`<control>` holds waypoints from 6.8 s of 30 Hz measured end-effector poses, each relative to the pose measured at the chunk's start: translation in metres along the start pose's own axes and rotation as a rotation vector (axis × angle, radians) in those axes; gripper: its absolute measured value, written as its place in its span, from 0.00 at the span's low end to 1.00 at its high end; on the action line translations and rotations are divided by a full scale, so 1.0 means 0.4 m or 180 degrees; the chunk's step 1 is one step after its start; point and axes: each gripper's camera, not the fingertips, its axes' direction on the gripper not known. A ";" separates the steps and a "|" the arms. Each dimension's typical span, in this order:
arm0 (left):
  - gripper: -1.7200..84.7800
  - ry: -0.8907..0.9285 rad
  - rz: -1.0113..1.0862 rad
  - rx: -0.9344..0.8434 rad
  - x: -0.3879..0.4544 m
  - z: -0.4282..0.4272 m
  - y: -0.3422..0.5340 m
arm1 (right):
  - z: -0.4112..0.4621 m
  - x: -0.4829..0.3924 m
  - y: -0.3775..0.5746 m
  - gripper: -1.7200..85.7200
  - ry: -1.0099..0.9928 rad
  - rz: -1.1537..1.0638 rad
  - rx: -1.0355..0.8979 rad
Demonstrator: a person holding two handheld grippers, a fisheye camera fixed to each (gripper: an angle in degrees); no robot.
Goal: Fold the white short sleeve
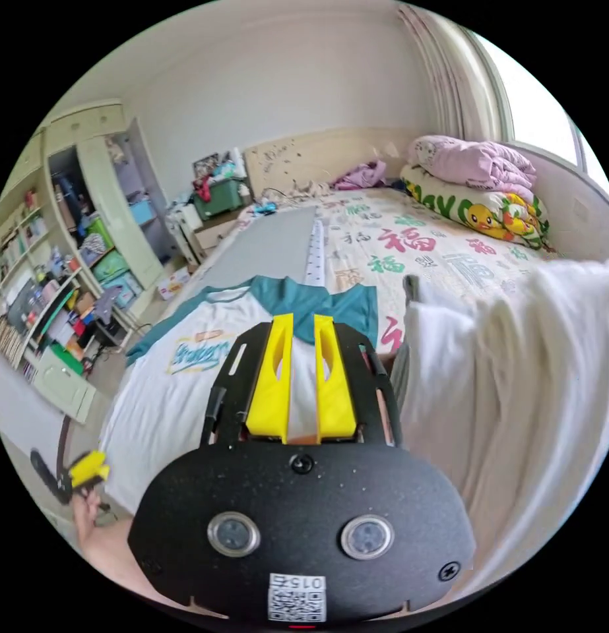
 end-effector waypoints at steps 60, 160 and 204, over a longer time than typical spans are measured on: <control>0.02 0.0089 -0.0216 -0.1174 -0.098 0.922 -0.552 | 0.412 -0.259 -0.204 0.03 -0.1535 -0.3911 -0.1807; 0.01 0.1027 -0.3190 0.1015 -1.108 0.367 0.098 | 0.775 -0.713 -0.145 0.01 0.0327 -0.3945 -0.3755; 0.04 0.0444 0.1725 -0.0060 -0.131 0.455 -0.173 | 0.814 -0.648 -0.085 0.04 0.0044 -0.1916 -0.1600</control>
